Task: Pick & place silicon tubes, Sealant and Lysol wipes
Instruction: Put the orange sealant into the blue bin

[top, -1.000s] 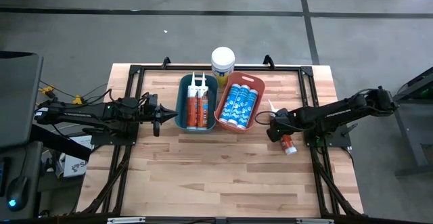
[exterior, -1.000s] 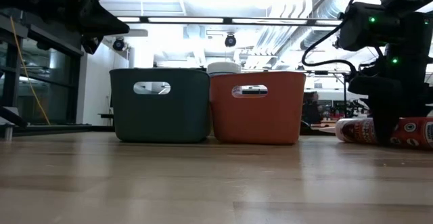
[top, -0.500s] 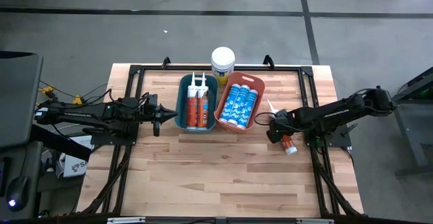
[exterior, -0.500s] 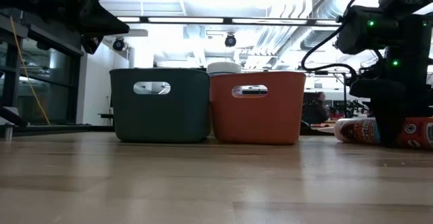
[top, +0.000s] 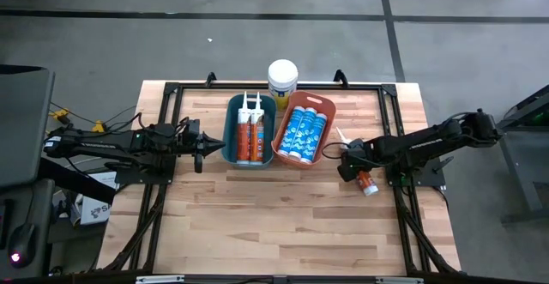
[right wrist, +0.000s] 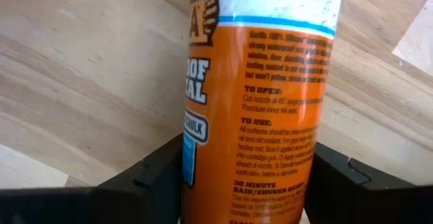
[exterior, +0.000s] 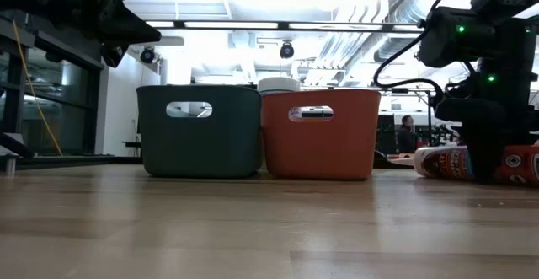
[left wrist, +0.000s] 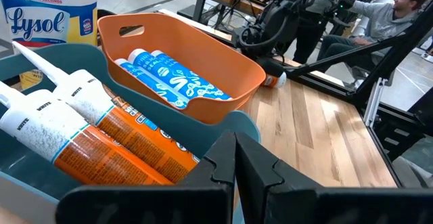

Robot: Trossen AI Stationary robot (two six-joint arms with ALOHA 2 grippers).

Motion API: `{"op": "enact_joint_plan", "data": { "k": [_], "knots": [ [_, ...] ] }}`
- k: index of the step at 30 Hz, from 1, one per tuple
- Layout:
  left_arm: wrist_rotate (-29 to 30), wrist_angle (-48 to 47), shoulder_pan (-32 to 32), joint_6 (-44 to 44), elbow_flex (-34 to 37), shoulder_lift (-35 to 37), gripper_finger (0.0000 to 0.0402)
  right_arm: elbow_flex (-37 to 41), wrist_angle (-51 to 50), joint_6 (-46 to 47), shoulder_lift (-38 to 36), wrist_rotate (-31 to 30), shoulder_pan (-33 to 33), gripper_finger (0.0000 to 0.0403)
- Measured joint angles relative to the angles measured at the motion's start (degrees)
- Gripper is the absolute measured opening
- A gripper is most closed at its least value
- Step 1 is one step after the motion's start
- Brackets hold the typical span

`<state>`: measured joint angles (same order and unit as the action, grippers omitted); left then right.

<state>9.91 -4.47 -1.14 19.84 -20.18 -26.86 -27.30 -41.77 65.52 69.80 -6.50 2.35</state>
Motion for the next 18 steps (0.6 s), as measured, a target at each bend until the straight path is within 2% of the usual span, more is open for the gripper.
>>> {"op": "enact_joint_plan", "data": {
  "k": [4,18],
  "knots": [
    [0.0,0.0,0.0,0.0,0.0,0.0,0.0,-0.1,-0.1,-0.3,0.0,0.5,0.0,0.0207],
    [0.0,0.0,0.0,0.0,0.0,0.0,0.0,0.1,-2.3,1.9,-1.9,0.4,2.5,0.0205]
  ]
}}
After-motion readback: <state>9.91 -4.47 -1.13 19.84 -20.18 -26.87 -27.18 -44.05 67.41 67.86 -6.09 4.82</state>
